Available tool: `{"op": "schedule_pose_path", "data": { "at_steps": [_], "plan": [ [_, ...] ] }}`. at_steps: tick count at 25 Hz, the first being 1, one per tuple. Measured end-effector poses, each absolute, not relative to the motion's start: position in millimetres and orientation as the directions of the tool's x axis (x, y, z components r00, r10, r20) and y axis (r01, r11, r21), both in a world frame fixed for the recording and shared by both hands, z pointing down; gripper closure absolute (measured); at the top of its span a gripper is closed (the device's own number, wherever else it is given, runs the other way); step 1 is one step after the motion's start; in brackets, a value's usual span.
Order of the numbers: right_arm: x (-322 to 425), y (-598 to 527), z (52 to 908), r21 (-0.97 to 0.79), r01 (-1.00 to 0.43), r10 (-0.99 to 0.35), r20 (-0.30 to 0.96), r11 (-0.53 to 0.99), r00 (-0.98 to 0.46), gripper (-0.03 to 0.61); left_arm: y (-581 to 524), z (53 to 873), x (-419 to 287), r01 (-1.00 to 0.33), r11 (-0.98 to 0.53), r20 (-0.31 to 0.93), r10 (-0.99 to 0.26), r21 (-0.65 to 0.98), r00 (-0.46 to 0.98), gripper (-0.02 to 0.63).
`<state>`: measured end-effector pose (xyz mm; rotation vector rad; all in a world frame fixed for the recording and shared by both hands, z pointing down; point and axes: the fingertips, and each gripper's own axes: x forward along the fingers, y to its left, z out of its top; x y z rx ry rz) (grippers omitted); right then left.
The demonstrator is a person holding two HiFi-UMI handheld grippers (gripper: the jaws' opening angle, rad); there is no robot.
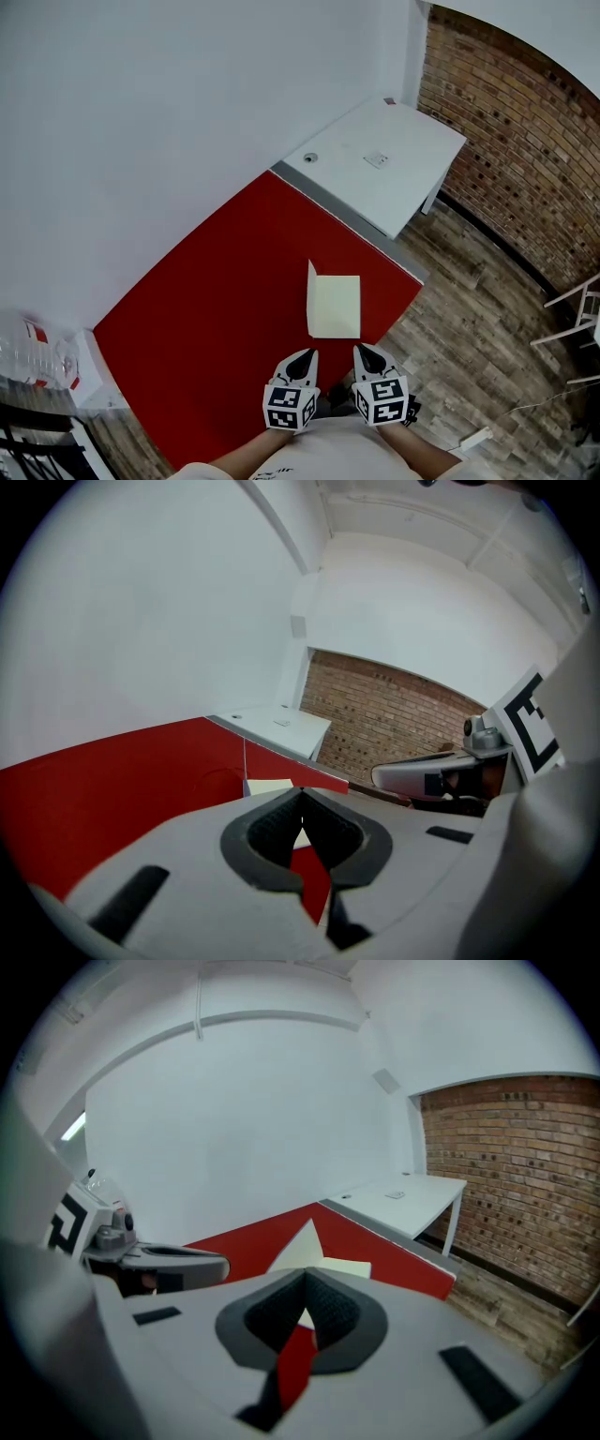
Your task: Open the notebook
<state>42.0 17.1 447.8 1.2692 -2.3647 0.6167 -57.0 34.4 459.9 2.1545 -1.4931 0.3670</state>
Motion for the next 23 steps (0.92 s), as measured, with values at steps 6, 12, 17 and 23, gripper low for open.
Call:
{"op": "schedule_pose_path", "data": {
  "at_steps": [6,12,17,23],
  "plan": [
    [45.8,16.7,447.6,-0.196,-0.845,-0.672,0.529,0.497,-0.518,0.571,31.5,457.0,-53.0,-0.930,-0.282,0.476,-0.801,0.236,0.363,0.607],
    [43.6,15.7,449.7,-0.198,-0.842,-0.666,0.533,0.502,-0.523,0.572,29.4,457.4,-53.5,-0.929,-0.288,0.476,-0.799,0.234,0.368,0.607],
    [41.2,19.3,451.8,-0.195,-0.838,-0.660,0.536,0.510,-0.527,0.572,31.3,457.0,-54.9,-0.929,-0.287,0.472,-0.802,0.231,0.366,0.606],
    [38.4,23.3,450.5,-0.196,-0.831,-0.652,0.538,0.520,-0.535,0.571,33.9,455.2,-56.1,-0.930,-0.286,0.473,-0.802,0.231,0.364,0.607]
  ]
}}
